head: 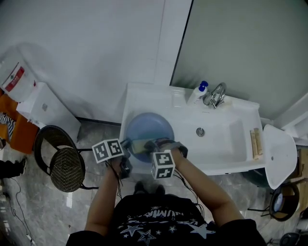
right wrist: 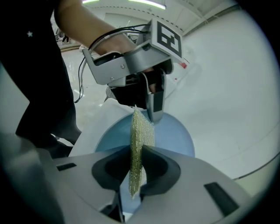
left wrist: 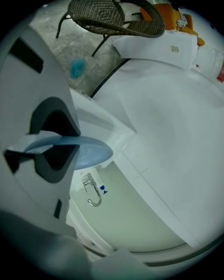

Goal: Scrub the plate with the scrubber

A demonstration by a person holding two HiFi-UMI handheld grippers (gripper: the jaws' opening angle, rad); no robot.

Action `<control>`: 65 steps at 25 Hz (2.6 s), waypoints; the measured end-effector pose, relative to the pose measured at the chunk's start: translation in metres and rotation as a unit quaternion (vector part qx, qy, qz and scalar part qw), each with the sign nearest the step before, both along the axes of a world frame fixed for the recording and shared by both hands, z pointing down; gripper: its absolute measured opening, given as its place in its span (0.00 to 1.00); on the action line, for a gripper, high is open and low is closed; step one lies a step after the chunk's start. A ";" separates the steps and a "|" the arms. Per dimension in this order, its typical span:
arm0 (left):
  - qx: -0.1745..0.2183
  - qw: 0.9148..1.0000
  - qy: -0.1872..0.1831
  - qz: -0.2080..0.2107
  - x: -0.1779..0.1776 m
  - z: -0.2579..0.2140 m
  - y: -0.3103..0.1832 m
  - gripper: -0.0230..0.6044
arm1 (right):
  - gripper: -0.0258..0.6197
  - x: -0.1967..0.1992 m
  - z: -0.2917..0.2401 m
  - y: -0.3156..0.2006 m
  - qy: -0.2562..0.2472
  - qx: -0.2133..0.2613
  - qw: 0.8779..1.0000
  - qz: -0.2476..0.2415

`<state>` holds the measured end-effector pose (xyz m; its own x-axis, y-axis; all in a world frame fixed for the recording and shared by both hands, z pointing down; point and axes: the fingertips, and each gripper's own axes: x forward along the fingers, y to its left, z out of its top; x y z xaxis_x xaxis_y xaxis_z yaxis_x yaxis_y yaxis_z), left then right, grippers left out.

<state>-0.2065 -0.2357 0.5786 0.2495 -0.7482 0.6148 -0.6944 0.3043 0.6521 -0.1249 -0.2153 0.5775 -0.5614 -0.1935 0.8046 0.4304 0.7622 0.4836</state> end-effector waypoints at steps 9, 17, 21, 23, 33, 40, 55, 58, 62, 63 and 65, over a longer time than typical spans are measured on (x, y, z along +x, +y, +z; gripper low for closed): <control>0.001 1.000 0.005 -0.019 -0.008 -0.002 0.003 0.10 | 0.15 0.014 0.004 0.021 0.019 0.016 0.998 -0.063; 0.005 1.000 0.003 -0.029 -0.016 -0.001 0.004 0.10 | 0.15 0.047 0.018 0.029 0.050 0.008 0.995 -0.082; 0.003 1.000 0.001 -0.031 -0.016 0.005 0.004 0.10 | 0.15 0.052 0.018 0.026 0.043 -0.001 0.997 -0.072; 0.000 1.000 0.002 -0.029 -0.014 0.009 0.005 0.10 | 0.15 0.051 0.010 0.021 0.028 0.002 0.998 -0.064; 0.011 1.000 0.002 -0.004 0.006 0.004 0.009 0.10 | 0.15 0.029 -0.037 -0.072 -0.067 0.045 0.993 0.089; 0.023 1.000 0.001 0.006 0.013 -0.002 0.010 0.10 | 0.15 0.017 -0.032 -0.093 -0.053 0.057 0.990 0.118; 0.025 1.000 0.000 0.000 0.007 -0.006 0.011 0.11 | 0.15 0.015 -0.006 -0.041 -0.013 -0.005 0.995 0.099; 0.022 1.000 0.005 -0.002 0.006 -0.004 0.010 0.11 | 0.15 0.020 -0.002 -0.029 -0.006 -0.009 0.996 0.086; 0.018 1.000 0.007 -0.006 0.005 -0.001 0.009 0.11 | 0.15 0.025 0.004 -0.008 -0.001 -0.033 0.997 0.073; 0.017 1.000 0.008 -0.006 0.005 0.000 0.009 0.11 | 0.15 0.027 0.005 -0.004 0.000 -0.038 0.997 0.069; 0.016 1.000 0.010 -0.008 0.004 0.001 0.009 0.11 | 0.15 0.029 0.007 0.005 0.004 -0.047 0.997 0.060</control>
<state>-0.2030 -0.2266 0.5795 0.2494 -0.7714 0.5854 -0.6757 0.2944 0.6758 -0.0956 -0.2101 0.5848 -0.5328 -0.1820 0.8265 0.3372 0.8501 0.4045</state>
